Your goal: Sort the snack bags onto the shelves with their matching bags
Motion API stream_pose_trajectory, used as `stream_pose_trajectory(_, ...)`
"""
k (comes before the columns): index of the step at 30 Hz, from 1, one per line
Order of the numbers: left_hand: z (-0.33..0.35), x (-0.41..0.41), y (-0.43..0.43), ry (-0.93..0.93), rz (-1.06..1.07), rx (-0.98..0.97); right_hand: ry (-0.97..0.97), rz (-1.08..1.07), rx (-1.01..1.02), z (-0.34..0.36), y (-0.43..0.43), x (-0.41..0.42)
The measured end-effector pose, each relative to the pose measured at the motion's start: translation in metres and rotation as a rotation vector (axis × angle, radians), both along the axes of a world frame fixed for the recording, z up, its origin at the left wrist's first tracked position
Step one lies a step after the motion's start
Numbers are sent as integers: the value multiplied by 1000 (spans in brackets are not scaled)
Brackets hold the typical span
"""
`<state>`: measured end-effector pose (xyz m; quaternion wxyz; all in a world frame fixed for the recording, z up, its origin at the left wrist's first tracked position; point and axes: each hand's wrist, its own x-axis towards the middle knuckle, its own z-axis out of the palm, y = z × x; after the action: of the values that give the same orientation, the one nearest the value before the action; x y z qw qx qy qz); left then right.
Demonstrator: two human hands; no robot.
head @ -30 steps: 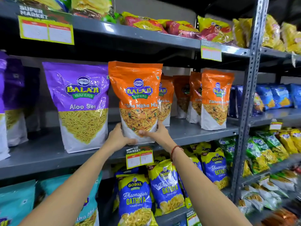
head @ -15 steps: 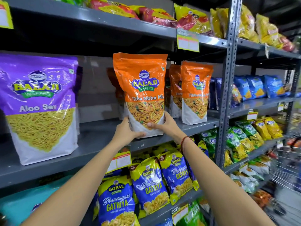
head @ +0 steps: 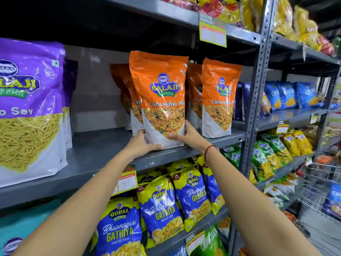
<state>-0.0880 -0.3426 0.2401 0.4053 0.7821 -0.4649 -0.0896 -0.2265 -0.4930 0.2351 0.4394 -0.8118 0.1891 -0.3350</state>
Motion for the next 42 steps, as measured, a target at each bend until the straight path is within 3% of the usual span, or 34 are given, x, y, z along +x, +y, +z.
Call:
stream_pose_trajectory(12, -6, 3, -1, 36, 35, -82, 168, 84, -71, 0, -18, -2)
stream_pose_trajectory(33, -4, -1, 6, 50, 6, -93, 149, 109, -69, -1, -19, -8)
stream_pose_trajectory(42, 1, -11, 20, 9, -8, -42, 65, -18, -111, -7, -1, -7)
